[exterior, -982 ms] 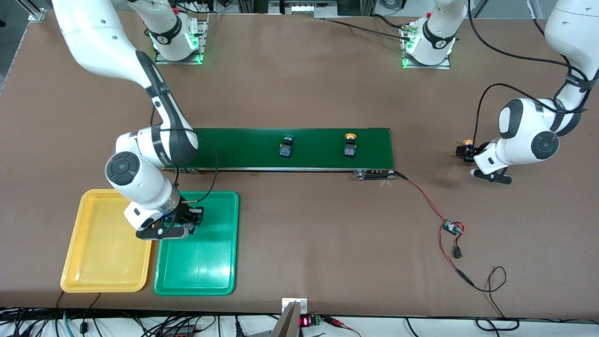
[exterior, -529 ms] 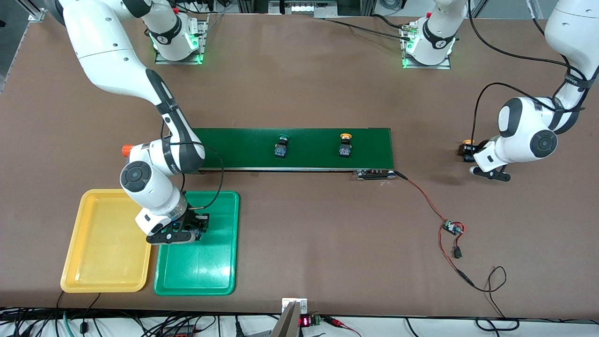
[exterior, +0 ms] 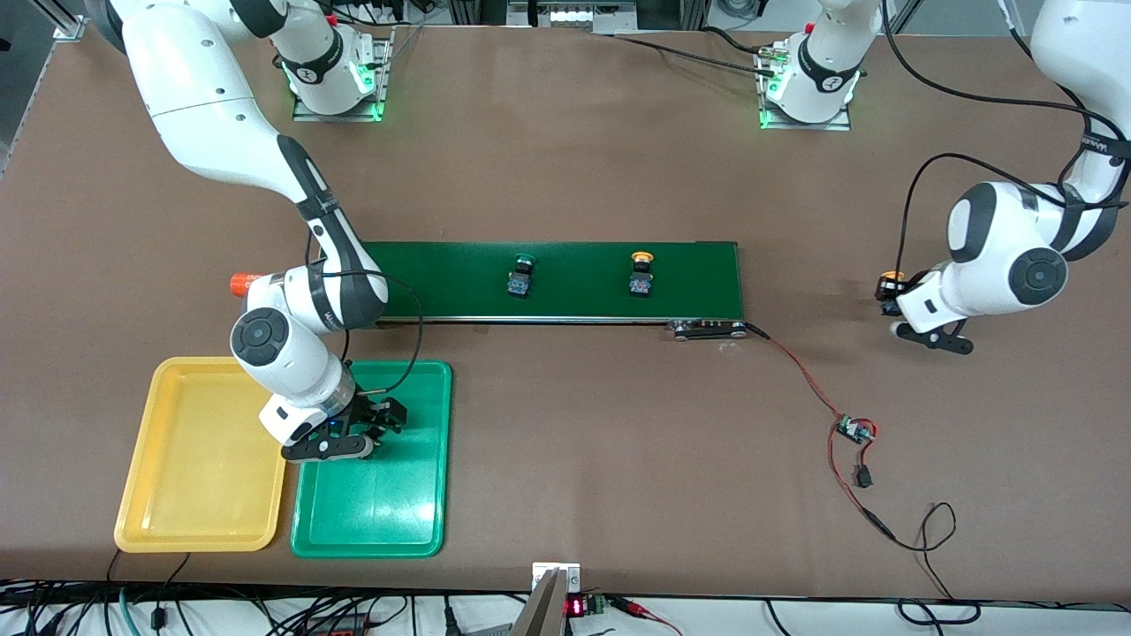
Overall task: Sort buttons by color to trays
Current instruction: 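Move the right gripper back to the belt while the left gripper places a button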
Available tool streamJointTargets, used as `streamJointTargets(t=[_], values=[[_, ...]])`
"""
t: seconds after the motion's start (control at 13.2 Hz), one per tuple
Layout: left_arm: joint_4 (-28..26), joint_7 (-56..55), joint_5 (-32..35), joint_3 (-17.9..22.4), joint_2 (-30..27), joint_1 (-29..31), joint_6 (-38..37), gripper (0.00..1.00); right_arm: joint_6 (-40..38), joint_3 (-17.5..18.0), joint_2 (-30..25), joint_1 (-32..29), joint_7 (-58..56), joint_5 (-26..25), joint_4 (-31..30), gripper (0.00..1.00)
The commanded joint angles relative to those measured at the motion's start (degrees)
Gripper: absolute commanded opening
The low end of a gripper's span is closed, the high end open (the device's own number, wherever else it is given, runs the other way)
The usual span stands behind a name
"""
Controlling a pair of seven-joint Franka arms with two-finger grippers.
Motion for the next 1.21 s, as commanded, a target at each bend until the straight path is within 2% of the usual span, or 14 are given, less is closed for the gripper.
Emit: streamJointTargets(t=[0.0, 0.23, 0.45, 0.68, 0.83, 0.91, 1.13], values=[[-0.5, -4.7, -1.8, -2.6, -4.0, -5.2, -1.9, 0.0, -3.3, 0.9, -3.6, -0.6, -0.3, -0.2, -3.3, 1.0], [0.7, -10.6, -6.8, -5.4, -3.3, -10.4, -1.2, 0.0, -13.5, 1.6, -11.5, -0.3, 2.2, -0.1, -8.7, 1.0], [2.6, -22.6, -7.8, -5.6, -2.4, -18.3, -1.2, 0.0, -13.7, 1.6, -21.4, -0.3, 3.3, 3.7, -20.3, 1.0], [4.0, -32.9, -9.3, -5.6, 0.2, -23.9, -0.9, 0.0, -12.2, 1.7, -31.0, 0.7, 4.7, 4.5, -33.3, 1.0], [4.0, -35.3, -10.1, -5.6, 2.3, -25.3, 3.3, 0.0, -9.5, 1.7, -36.9, 3.8, 10.5, 4.6, -41.7, 1.0], [4.0, -35.4, -10.1, -5.6, 3.0, -25.3, 5.4, 0.0, -8.8, 1.7, -38.5, 5.9, 14.8, 4.6, -43.8, 1.0], [3.9, -36.4, -10.3, -5.6, 3.9, -25.3, 8.7, 0.0, -8.1, 1.6, -38.6, 11.2, 23.0, 4.6, -44.1, 1.0]])
